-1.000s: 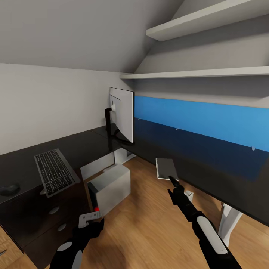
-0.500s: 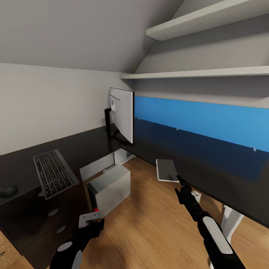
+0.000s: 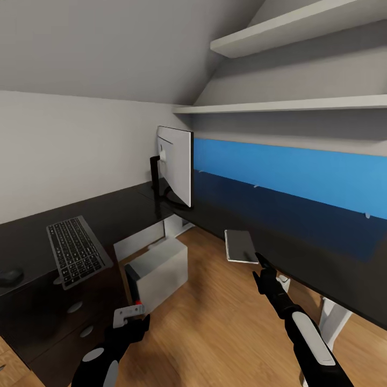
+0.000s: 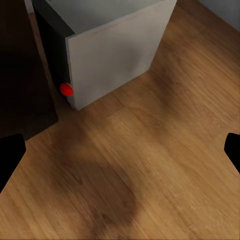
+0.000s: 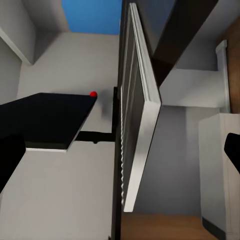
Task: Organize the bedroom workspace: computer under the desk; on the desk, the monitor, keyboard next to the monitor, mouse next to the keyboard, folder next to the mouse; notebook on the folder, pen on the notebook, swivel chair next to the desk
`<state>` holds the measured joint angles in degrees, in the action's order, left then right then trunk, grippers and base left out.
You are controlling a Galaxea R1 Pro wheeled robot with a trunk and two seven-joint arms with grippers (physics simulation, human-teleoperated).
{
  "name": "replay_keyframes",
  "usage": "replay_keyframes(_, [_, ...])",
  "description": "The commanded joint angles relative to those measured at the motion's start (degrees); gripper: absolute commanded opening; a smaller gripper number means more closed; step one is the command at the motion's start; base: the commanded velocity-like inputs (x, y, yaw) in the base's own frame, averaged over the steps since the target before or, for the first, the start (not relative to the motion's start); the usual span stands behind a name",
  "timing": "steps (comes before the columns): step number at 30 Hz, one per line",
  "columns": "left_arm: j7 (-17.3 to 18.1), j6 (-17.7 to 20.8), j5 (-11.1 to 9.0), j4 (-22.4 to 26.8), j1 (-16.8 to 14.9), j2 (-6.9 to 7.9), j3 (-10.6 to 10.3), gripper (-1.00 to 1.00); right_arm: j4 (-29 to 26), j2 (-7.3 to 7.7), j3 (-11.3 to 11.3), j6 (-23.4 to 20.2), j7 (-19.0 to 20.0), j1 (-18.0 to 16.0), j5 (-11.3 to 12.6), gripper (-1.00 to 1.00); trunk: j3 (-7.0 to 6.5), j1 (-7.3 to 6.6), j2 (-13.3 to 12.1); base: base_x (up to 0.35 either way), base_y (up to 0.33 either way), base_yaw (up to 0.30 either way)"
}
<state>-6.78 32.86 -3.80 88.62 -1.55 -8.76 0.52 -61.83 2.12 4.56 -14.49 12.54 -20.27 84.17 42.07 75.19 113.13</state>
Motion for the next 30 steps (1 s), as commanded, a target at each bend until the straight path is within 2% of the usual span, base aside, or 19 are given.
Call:
replay_keyframes(1, [-0.3, 0.3, -0.4, 0.1, 0.0, -0.03, 0.0, 1.00, 0.0, -0.01, 0.1, -0.4, 0.1, 0.0, 0.5, 1.00, 0.06, 0.01, 0.0, 0.130, 0.000, 0.000])
replay_keyframes(15, [-0.3, 0.4, -0.4, 0.1, 0.0, -0.03, 0.1, 1.00, 0.7, -0.08, -0.1, -0.5, 0.0, 0.0, 0.5, 1.00, 0.06, 0.01, 0.0, 0.023, 0.002, 0.000])
replay_keyframes(30, [-0.3, 0.4, -0.5, 0.1, 0.0, -0.03, 0.0, 1.00, 1.4, -0.09, -0.2, -0.5, 0.0, 0.0, 0.6, 1.00, 0.06, 0.01, 0.0, 0.000, 0.058, 0.000])
